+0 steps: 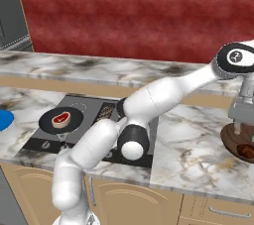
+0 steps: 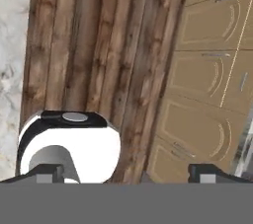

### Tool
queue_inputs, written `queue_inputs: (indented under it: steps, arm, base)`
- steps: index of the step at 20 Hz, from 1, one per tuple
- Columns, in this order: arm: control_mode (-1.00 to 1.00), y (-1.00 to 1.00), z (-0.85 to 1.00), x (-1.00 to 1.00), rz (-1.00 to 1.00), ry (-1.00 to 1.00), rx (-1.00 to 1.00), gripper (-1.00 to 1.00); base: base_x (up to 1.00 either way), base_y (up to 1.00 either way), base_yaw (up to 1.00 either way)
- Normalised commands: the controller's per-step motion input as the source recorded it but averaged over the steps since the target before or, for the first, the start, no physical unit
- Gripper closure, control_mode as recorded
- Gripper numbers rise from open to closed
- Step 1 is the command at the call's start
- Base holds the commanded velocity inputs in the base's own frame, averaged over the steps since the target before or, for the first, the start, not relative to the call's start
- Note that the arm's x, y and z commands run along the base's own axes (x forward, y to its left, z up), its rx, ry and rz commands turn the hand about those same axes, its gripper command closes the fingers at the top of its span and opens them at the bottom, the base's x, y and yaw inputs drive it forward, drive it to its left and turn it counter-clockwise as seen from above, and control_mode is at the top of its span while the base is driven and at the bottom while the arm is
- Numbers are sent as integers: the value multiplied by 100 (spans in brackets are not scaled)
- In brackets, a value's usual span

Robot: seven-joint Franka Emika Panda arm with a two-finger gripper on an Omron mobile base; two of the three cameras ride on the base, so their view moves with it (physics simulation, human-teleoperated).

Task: Place one of the steaks on the plate and the other in the bowl. Then place the bowl in the fridge.

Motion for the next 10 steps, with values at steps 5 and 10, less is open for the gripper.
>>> queue_inputs:
  steps: [5, 10]
  arm:
    - [-100, 70, -16, -100, -36, -35, 45, -100]
    - [-100, 100, 14, -74, -9, -48, -2, -100]
  base:
    - [0, 0, 0]
    - [0, 0, 0]
